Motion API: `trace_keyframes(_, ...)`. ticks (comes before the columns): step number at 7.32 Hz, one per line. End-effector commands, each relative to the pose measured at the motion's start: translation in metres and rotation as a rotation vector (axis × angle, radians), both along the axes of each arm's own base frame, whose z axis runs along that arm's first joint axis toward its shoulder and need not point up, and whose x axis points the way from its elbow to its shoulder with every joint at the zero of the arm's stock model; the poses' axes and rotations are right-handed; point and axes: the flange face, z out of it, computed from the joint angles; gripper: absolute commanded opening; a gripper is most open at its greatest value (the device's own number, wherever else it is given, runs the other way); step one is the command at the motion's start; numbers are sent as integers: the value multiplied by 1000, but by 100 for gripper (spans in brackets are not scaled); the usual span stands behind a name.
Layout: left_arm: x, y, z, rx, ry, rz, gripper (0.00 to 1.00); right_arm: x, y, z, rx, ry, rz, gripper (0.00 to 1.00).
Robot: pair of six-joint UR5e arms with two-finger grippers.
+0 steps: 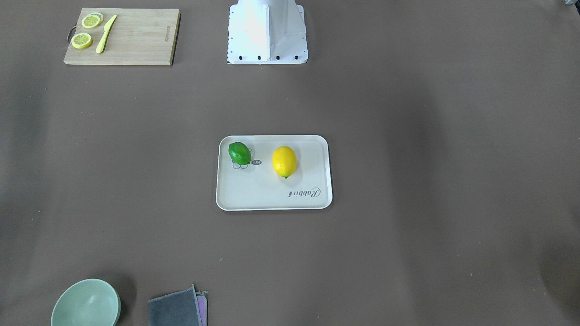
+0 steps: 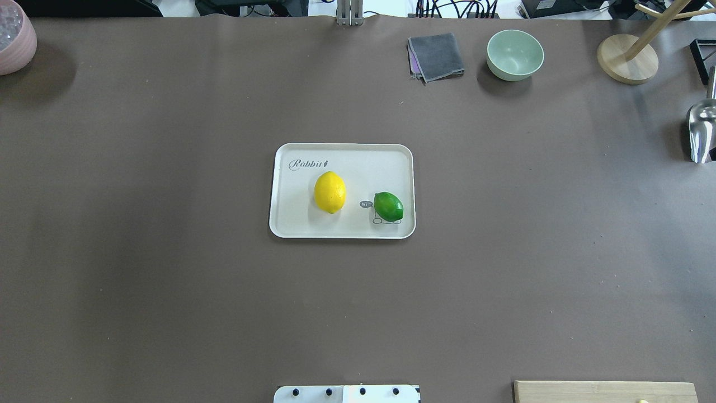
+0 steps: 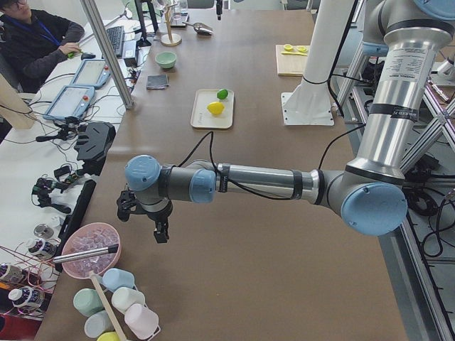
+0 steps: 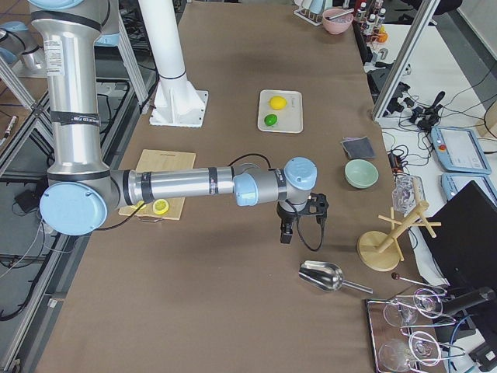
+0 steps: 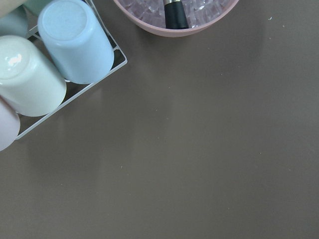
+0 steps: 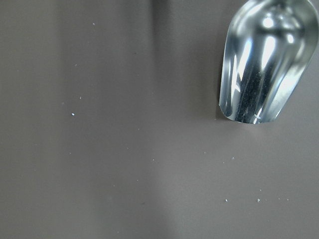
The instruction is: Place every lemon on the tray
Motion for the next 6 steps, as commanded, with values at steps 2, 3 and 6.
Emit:
trace_keyframes(2, 1, 9, 2, 9, 1, 1, 98, -1, 0, 0, -1, 0, -1, 100)
trace_keyframes(3, 1, 11, 6, 28, -1, -1, 98, -2, 0, 0, -1, 0, -3, 100)
trace_keyframes(6, 2, 14, 10, 26, 1, 0, 98, -1, 0, 0, -1, 0, -1, 100)
